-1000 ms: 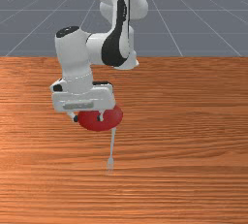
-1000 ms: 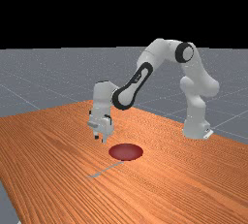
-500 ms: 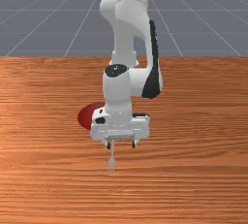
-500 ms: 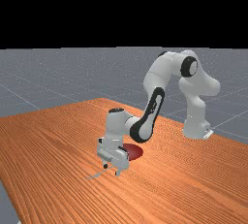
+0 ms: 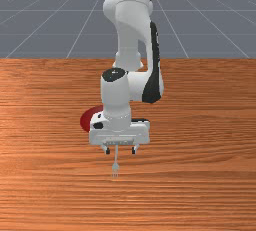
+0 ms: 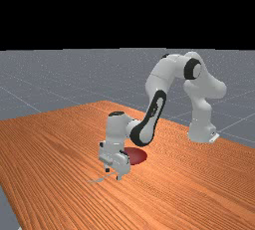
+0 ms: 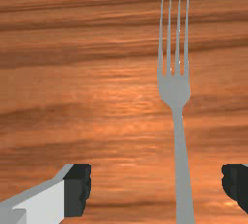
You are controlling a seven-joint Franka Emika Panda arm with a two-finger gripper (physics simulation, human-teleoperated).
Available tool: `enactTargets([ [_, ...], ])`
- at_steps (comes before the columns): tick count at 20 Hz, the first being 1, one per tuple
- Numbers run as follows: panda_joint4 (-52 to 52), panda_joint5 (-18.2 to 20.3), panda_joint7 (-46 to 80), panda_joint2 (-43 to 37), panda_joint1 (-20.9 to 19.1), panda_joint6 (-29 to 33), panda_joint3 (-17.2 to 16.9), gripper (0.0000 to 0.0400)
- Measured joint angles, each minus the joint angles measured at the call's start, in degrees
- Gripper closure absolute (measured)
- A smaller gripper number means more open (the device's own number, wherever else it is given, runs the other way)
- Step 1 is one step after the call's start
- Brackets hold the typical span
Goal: Put the fork on the plate
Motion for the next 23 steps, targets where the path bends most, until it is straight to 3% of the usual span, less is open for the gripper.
enactTargets([
  [1, -0.13, 0.02, -0.03, -0.03, -0.05, -0.15, 0.03, 0.0001],
  [2, -0.2, 0.05, -0.03, -0.04, -0.07, -0.18, 0.07, 0.0157],
  [3, -0.27, 0.08, -0.03, -0.04, -0.07, -0.16, 0.09, 0.0252],
  [4, -0.34, 0.1, -0.04, -0.07, -0.07, -0.15, 0.11, 0.0308],
  [12, -1.0, 0.95, -0.08, -2.9, -0.39, -0.56, 0.66, 0.0313],
  [17, -2.45, 4.59, -0.83, -13.72, -3.5, -10.56, 3.31, 0.0313],
  [20, -15.78, 5.73, -1.35, -20.34, -4.88, -12.54, 2.29, 0.0313],
  [23, -30.01, 3.01, -1.72, -23.63, -5.33, -9.8, -1.31, 0.0312],
])
